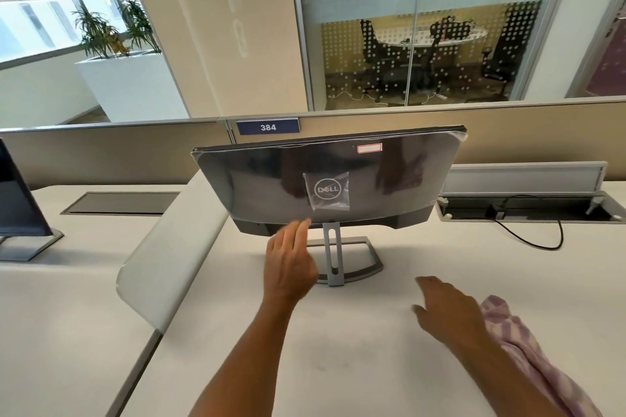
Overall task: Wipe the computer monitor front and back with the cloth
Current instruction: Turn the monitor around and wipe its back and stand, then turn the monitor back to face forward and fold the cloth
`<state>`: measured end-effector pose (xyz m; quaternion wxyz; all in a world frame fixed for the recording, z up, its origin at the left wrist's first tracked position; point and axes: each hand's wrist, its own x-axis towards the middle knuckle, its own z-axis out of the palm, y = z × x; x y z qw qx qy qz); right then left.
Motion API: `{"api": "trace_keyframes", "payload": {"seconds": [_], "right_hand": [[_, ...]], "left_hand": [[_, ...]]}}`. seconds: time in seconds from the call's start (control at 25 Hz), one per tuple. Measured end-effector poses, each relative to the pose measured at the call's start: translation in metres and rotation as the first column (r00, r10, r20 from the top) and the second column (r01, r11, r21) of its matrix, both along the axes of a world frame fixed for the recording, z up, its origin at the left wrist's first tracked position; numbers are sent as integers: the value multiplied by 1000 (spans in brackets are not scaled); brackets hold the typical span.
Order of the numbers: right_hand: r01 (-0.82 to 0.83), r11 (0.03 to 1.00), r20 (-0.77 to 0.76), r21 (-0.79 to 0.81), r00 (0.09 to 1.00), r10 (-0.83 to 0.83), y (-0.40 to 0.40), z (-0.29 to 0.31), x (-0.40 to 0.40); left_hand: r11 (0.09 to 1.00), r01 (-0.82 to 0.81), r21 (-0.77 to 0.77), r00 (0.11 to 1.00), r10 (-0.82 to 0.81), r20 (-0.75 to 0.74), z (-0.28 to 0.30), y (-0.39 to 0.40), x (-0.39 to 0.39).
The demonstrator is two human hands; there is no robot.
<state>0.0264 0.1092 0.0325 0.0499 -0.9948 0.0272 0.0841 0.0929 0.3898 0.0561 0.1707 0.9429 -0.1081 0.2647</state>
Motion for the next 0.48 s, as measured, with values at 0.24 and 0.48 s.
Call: {"api": "trace_keyframes", "payload": {"seconds": [0.24, 0.48], "right_hand": [[-37, 953, -64, 302, 996, 59, 66, -39, 44], [97, 946, -74, 311, 994, -77, 105, -76, 77]], "left_hand": [[975, -21, 220, 825, 141, -548, -80, 35, -23], [960, 87, 266, 813, 86, -575, -94, 20, 9]]}}
